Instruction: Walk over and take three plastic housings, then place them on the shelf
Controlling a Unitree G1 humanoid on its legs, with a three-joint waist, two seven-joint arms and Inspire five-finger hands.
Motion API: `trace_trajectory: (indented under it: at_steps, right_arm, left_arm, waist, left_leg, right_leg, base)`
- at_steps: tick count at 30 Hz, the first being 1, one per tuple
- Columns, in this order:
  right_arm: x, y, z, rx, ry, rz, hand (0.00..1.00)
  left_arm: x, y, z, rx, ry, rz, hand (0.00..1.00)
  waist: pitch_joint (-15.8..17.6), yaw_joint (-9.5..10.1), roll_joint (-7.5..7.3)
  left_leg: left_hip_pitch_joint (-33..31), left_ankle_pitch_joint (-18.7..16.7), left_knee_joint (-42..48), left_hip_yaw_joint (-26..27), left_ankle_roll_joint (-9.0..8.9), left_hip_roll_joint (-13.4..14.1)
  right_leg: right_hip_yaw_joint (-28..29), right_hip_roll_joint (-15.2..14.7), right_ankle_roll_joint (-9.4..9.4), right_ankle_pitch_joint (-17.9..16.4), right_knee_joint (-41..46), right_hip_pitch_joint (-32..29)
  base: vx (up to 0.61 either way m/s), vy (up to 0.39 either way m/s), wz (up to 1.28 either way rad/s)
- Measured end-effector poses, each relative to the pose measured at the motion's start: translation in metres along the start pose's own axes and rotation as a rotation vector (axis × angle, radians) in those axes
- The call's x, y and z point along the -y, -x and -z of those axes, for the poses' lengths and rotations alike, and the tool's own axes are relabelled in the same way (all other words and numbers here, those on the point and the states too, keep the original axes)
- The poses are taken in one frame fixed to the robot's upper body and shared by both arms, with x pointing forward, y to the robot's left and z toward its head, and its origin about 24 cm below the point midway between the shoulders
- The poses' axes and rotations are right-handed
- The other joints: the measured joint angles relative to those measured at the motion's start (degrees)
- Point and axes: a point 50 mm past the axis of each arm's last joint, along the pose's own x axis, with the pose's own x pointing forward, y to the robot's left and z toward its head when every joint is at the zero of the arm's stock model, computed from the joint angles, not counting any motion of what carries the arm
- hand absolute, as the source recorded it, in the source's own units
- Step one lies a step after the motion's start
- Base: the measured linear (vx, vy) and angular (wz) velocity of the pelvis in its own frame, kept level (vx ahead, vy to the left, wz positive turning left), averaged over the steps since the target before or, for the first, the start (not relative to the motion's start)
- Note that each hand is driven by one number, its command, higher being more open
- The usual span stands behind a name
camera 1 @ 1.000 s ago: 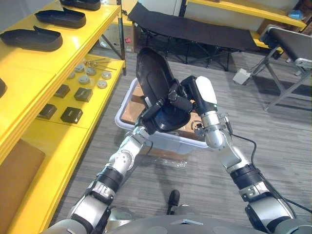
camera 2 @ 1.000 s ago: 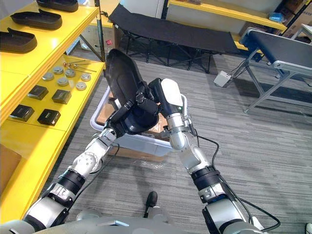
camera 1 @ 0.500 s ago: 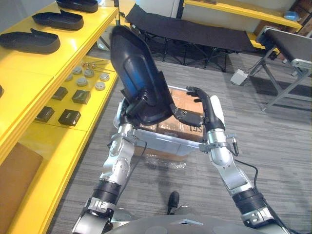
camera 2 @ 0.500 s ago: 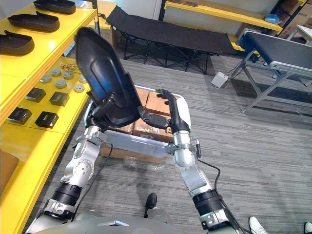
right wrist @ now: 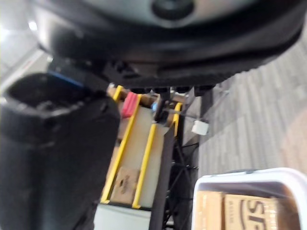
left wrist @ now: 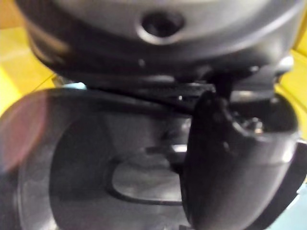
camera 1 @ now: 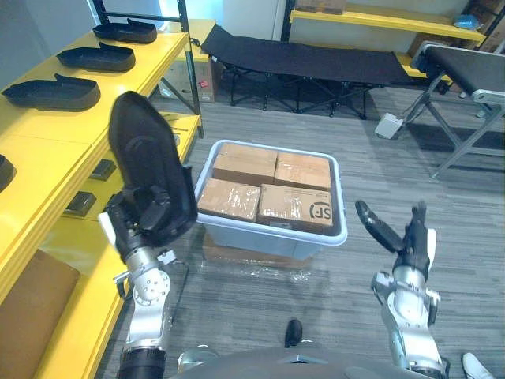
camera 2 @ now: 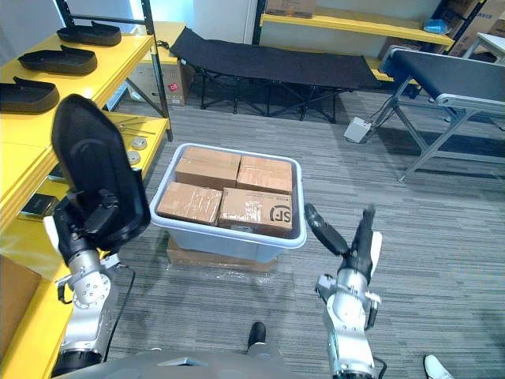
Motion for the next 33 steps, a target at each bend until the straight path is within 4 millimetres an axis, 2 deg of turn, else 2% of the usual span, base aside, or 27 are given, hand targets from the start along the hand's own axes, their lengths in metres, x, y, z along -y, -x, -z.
trace_trajectory:
  at_steps: [3, 8, 13, 15, 18, 19, 23, 25, 28, 31, 33]
  right_arm:
    - [0.007, 0.013, 0.014, -0.049, -0.004, 0.028, 1.00]
    - [0.009, 0.015, 0.012, -0.018, -0.035, 0.033, 1.00]
    - [0.000, 0.015, 0.008, 0.000, -0.106, -0.027, 1.00]
    - [-0.008, 0.016, 0.006, 0.012, -0.124, -0.071, 1.00]
    - [-0.037, 0.012, -0.001, 0.027, -0.147, -0.176, 1.00]
    - [-0.050, 0.013, -0.005, 0.039, -0.153, -0.228, 1.00]
    - [-0.092, 0.020, -0.023, 0.105, -0.160, -0.443, 1.00]
    - [-0.116, 0.025, -0.032, 0.140, -0.148, -0.567, 1.00]
    - [-0.131, 0.030, -0.036, 0.158, -0.128, -0.645, 1.00]
    - [-0.135, 0.033, -0.032, 0.142, -0.110, -0.677, 1.00]
    - [-0.133, 0.031, -0.030, 0.128, -0.091, -0.673, 1.00]
  left_arm:
    - [-0.008, 0.007, -0.009, 0.033, 0.088, -0.044, 0.00]
    - [-0.016, 0.012, -0.024, 0.064, 0.267, -0.078, 0.00]
    - [-0.034, 0.012, -0.033, 0.107, 0.262, -0.145, 0.00]
    - [-0.038, 0.010, -0.039, 0.133, 0.269, -0.174, 0.00]
    - [-0.050, 0.014, -0.049, 0.176, 0.268, -0.212, 0.00]
    - [-0.052, 0.015, -0.051, 0.189, 0.262, -0.221, 0.00]
    - [-0.065, 0.021, -0.054, 0.200, 0.251, -0.269, 0.00]
    - [-0.076, 0.025, -0.054, 0.203, 0.219, -0.298, 0.00]
    - [-0.089, 0.029, -0.052, 0.193, 0.181, -0.337, 0.00]
    - [-0.098, 0.034, -0.049, 0.177, 0.133, -0.323, 0.00]
    - [-0.097, 0.037, -0.047, 0.166, 0.123, -0.275, 0.00]
  waist:
    - [-0.69, -0.04, 1.17]
    - [-1.17, -0.03, 1.87]
    - [-1.34, 0.50, 1.89]
    - [-1.32, 1.45, 1.95]
    - [-1.33, 3.03, 2.03]
    - [-1.36, 4.46, 2.23]
    - [-1.15, 7.37, 2.69]
    - [-1.23, 9.48, 2.54]
    - [-1.16, 11.48, 2.65]
    - [-1.00, 12.17, 2.90]
    - [-0.94, 12.24, 2.96]
  left_leg:
    - [-0.03, -0.18, -0.03, 0.03, 0.02, -0.02]
    - [-0.04, -0.26, -0.23, -0.46, 0.16, 0.03]
    - [-1.13, -0.05, -0.82, -3.01, 0.33, 0.00]
    - [-2.17, 0.28, -0.80, -4.62, 0.47, -0.04]
    - [-3.44, 0.99, -0.82, -7.92, 0.11, -0.05]
    - [-3.87, 1.16, -0.81, -9.09, 0.13, -0.10]
    - [-4.62, 1.48, -0.82, -13.07, 0.41, -0.91]
    - [-5.55, 1.60, -0.87, -15.28, 0.76, -1.60]
    - [-5.97, 1.66, -0.76, -17.35, 1.18, -2.29]
    - [-6.32, 1.85, -0.42, -20.05, 0.86, -2.66]
    - [-8.06, 2.39, 0.09, -21.98, 1.10, -2.92]
  right_leg:
    - [-0.06, -0.03, -0.05, -0.06, 0.00, 0.03]
    - [-0.85, -0.05, 0.19, -0.53, -0.01, 0.37]
    - [-3.41, -0.26, 0.17, -1.12, -0.01, 0.97]
    - [-4.95, -0.40, 0.08, -1.18, 0.00, 1.01]
    - [-8.22, -0.49, 0.55, -1.17, 0.02, 2.03]
    - [-9.60, -0.55, 0.60, -1.21, 0.11, 2.50]
    - [-13.81, -1.24, 1.32, -1.80, 0.29, 4.78]
    - [-15.76, -1.78, 1.71, -2.18, 0.29, 5.37]
    - [-17.82, -2.33, 2.22, -2.59, 0.30, 6.46]
    - [-20.61, -2.40, 2.53, -3.40, 0.31, 8.24]
    - [-23.95, -2.44, 2.99, -4.05, 0.34, 9.73]
  base:
    - [0.00, 0.000, 0.00]
    - [0.00, 0.001, 0.05]
    - [0.01, 0.000, 0.25]
    - [0.03, 0.000, 0.40]
    - [0.05, 0.003, 0.54]
    - [0.03, 0.005, 0.40]
    - [0.02, 0.026, 0.54]
    - [0.00, 0.056, 0.58]
    - [0.01, 0.048, 0.40]
    - [0.02, 0.019, 0.46]
    - [0.00, -0.014, 0.81]
